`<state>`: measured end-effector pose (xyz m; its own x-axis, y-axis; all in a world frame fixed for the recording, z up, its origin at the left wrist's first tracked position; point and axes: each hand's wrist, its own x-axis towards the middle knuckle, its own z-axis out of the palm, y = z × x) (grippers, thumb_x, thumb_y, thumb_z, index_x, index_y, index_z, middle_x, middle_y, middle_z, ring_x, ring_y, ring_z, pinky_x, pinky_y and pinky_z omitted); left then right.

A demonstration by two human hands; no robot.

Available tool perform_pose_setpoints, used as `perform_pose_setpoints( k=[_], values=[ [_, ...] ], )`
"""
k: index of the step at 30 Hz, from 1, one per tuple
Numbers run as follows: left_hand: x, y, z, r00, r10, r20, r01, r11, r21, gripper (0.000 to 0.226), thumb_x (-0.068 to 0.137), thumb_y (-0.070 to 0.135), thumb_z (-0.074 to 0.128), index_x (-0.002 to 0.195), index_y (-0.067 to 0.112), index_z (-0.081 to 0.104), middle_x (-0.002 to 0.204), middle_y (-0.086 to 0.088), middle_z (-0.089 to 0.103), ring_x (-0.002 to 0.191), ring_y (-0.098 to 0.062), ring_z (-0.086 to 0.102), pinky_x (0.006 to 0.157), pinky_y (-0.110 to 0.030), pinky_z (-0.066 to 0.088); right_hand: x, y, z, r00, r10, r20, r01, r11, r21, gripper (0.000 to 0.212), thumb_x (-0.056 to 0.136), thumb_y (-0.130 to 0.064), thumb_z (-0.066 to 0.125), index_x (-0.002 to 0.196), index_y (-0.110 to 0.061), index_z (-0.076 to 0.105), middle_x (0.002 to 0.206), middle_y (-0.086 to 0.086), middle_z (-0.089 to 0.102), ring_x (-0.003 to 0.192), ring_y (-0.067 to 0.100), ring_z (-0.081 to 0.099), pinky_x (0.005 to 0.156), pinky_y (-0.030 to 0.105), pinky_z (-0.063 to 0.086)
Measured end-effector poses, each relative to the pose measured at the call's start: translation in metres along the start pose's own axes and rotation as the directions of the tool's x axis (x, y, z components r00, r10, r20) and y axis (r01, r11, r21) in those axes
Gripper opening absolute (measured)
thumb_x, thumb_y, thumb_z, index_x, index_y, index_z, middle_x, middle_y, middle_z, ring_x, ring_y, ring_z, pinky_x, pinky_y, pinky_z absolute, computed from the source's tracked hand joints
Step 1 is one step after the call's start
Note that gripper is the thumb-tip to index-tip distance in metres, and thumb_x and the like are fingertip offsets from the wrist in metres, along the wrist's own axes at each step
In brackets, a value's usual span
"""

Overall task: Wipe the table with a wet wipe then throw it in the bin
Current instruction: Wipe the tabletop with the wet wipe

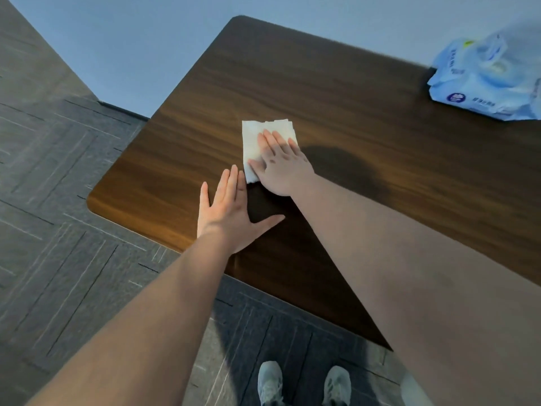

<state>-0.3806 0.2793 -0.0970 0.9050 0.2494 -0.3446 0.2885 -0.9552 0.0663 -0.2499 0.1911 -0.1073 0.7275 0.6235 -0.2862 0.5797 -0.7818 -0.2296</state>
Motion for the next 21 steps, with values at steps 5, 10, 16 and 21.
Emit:
perform_pose_setpoints(
  k=[5, 10, 16, 21],
  values=[
    [-0.005, 0.01, -0.007, 0.997, -0.001, 0.08, 0.0, 1.0, 0.009, 0.107, 0.073, 0.086, 0.015, 0.149, 0.017, -0.012, 0.158, -0.002, -0.018, 0.144, -0.016, -0.017, 0.115, -0.044, -0.006, -0.067, 0.055, 0.005, 0.991, 0.136, -0.002, -0.136, 0.99, 0.023, 0.066, 0.098, -0.053, 0.011, 0.15, -0.018, -0.009, 0.16, 0.001, -0.012, 0.145, 0.017, -0.014, 0.117, 0.039, -0.008],
    [-0.024, 0.057, -0.002, 0.978, 0.192, 0.085, -0.19, 0.981, -0.034, 0.081, 0.087, 0.071, 0.011, 0.15, 0.023, -0.007, 0.159, 0.001, -0.015, 0.144, -0.014, -0.015, 0.116, -0.043, -0.006, -0.142, 0.121, 0.009, 0.942, 0.335, -0.008, -0.335, 0.941, 0.045, 0.066, 0.097, -0.054, 0.009, 0.149, -0.019, -0.011, 0.159, 0.0, -0.015, 0.144, 0.015, -0.016, 0.116, 0.037, -0.01],
    [-0.029, 0.157, 0.003, 0.896, 0.427, 0.119, -0.431, 0.902, 0.008, 0.082, 0.087, 0.071, 0.024, 0.15, 0.028, -0.007, 0.159, 0.003, -0.013, 0.144, -0.012, -0.015, 0.116, -0.043, -0.007, -0.243, 0.21, 0.017, 0.838, 0.546, -0.007, -0.544, 0.836, 0.076, 0.066, 0.097, -0.055, 0.008, 0.149, -0.02, -0.012, 0.159, -0.001, -0.016, 0.144, 0.015, -0.016, 0.116, 0.036, -0.01],
    [-0.043, 0.25, 0.011, 0.804, 0.569, 0.169, -0.588, 0.804, 0.087, 0.082, 0.087, 0.072, 0.024, 0.149, 0.031, -0.01, 0.158, 0.004, -0.016, 0.143, -0.013, -0.016, 0.117, -0.045, -0.005, -0.328, 0.277, 0.027, 0.726, 0.688, -0.023, -0.68, 0.722, 0.131, 0.067, 0.096, -0.056, 0.005, 0.15, -0.019, -0.009, 0.16, 0.0, -0.013, 0.145, 0.015, -0.013, 0.115, 0.034, -0.01]
  ],
)
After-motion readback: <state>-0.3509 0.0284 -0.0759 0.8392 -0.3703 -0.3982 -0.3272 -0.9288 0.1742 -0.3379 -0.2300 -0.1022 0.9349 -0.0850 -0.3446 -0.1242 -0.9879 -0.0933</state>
